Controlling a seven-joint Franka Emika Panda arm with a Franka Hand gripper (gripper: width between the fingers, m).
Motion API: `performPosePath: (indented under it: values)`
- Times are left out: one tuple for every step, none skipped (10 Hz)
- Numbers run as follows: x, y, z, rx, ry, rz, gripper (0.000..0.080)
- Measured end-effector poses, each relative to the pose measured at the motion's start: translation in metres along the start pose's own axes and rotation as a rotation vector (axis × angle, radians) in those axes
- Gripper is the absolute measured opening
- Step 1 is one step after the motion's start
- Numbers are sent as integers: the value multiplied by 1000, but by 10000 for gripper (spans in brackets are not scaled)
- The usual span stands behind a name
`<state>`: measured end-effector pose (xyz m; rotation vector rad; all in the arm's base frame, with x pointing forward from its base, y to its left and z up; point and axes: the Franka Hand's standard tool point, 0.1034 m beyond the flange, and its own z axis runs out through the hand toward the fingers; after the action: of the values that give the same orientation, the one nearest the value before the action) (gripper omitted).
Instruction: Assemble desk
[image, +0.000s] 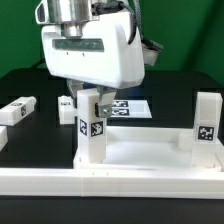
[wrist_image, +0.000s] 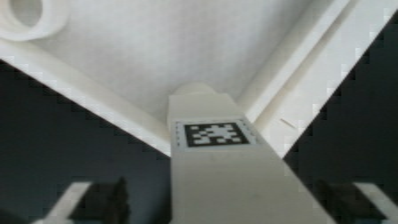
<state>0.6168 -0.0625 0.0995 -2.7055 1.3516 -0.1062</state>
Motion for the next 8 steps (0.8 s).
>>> performPosePath:
  values:
    - [0, 0, 0, -3, 2, -85, 638]
    - [-1, -1, 0, -4, 2, -180, 638]
    - [-3, -2, 0, -9, 3, -289, 647]
    - [-3, -3, 0, -11, 3, -395, 647]
    - [-3, -2, 0, -11, -1, -506, 649]
    - [-3, -3, -1, -11, -1, -614, 649]
    - [-3, -4, -1, -10, 0, -711, 649]
    - [-3, -3, 0, -11, -1, -818, 649]
